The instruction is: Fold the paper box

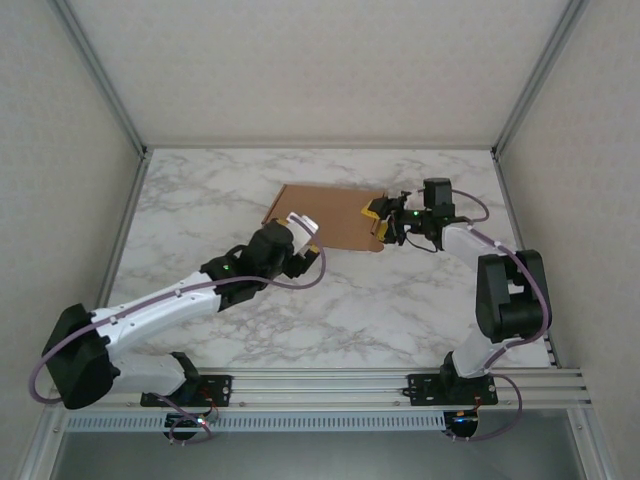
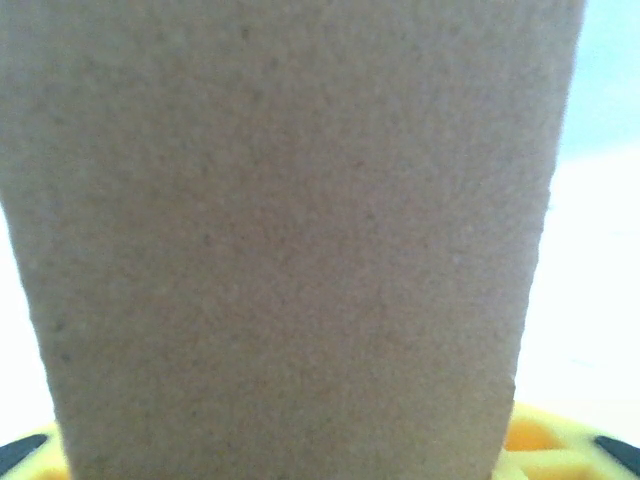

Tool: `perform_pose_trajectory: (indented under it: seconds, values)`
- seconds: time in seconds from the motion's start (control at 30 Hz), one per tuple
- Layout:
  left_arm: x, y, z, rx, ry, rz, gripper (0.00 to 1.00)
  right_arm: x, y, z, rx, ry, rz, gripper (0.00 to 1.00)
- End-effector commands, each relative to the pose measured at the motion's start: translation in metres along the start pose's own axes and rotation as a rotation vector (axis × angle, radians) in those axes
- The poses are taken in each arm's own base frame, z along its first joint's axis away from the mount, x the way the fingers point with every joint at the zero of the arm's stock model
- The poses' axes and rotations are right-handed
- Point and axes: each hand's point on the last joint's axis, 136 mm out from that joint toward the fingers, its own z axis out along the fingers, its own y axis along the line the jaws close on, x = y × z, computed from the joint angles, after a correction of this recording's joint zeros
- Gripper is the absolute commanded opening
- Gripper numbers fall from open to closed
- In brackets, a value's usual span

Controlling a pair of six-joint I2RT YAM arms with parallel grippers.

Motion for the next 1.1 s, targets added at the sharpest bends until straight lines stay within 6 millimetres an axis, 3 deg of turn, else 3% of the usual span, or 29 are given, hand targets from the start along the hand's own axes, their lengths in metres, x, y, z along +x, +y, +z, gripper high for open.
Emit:
perform_pose_trajectory:
  seconds: [0.0, 0.2, 0.4, 0.6, 0.77, 0.9, 1.07]
  values:
    - [0.004, 0.003, 0.010, -0.071, 0.024, 0.162, 0.77, 0.012, 0.014, -0.003, -0.050, 0.034, -0.006, 0.34]
    - [0.004, 0.005, 0.029, -0.135, 0.053, 0.218, 0.77, 0.018, 0.016, -0.004, -0.062, 0.046, -0.007, 0.33]
    - [0.004, -0.017, 0.020, -0.101, 0.009, 0.396, 0.81, 0.017, 0.016, -0.005, -0.072, 0.040, 0.007, 0.33]
    - [0.000, 0.001, 0.016, -0.289, -0.016, 0.609, 0.89, 0.023, 0.018, -0.005, -0.079, 0.057, 0.007, 0.34]
    - [-0.012, 0.014, 0.020, -0.433, -0.047, 0.676, 0.89, 0.030, 0.022, -0.005, -0.087, 0.074, -0.001, 0.35]
    - [-0.022, 0.010, 0.023, -0.438, -0.097, 0.691, 0.87, 0.035, 0.025, -0.006, -0.093, 0.084, -0.004, 0.35]
    - [-0.016, 0.001, 0.038, -0.386, -0.080, 0.714, 0.84, 0.040, 0.032, -0.008, -0.106, 0.088, -0.011, 0.35]
